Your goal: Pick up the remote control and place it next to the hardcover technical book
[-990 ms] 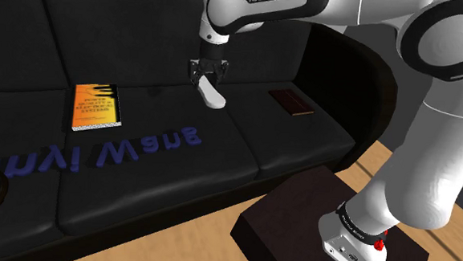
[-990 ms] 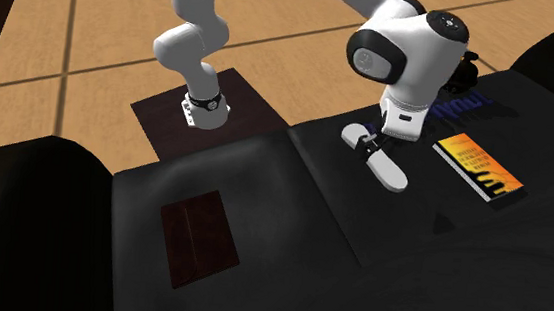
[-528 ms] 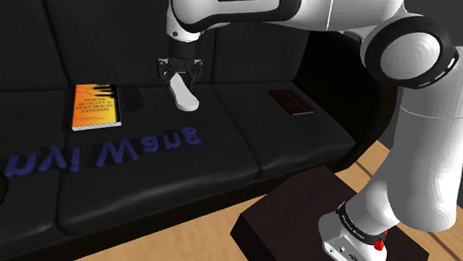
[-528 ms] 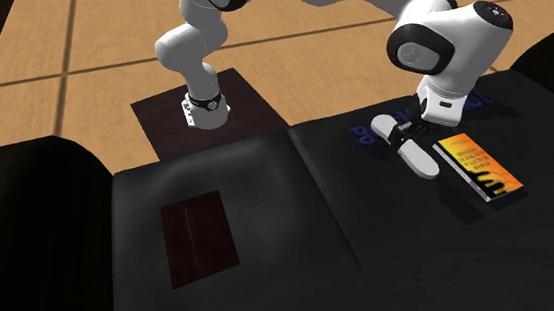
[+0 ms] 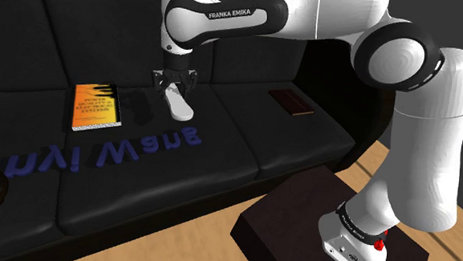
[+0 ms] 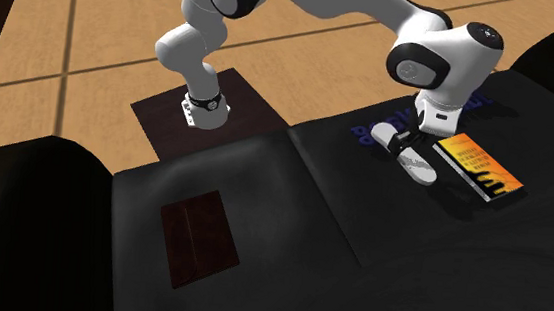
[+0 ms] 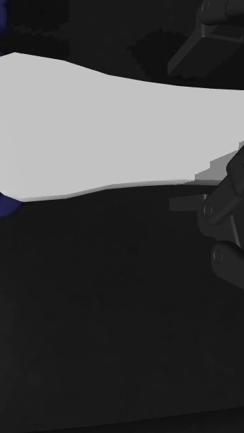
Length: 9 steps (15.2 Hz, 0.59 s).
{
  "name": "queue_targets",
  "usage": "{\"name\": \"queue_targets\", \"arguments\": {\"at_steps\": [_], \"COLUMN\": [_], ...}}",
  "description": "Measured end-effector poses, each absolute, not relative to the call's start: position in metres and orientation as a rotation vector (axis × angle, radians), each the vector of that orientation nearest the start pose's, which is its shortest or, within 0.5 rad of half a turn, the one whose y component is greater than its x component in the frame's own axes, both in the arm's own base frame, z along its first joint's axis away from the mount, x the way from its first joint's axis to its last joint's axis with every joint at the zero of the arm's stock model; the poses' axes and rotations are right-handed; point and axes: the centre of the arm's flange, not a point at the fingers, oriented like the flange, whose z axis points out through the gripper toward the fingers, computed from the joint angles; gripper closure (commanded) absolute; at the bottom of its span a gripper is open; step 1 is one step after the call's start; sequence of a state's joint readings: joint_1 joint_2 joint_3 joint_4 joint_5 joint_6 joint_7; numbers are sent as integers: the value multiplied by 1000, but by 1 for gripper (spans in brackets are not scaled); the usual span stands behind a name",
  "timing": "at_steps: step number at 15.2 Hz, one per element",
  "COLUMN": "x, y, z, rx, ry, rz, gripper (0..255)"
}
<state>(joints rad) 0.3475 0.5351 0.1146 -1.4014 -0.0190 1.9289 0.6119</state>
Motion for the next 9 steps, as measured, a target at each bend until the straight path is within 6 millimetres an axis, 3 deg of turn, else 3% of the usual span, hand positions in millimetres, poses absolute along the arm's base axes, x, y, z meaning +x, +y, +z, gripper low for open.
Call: {"name": "queue_targets", "arguments": {"at_steps": [9], "x": [641], "y": [301], "z": [352], "rx": [-3099], "ry": [247], "rz": [36], "gripper": [255]}}
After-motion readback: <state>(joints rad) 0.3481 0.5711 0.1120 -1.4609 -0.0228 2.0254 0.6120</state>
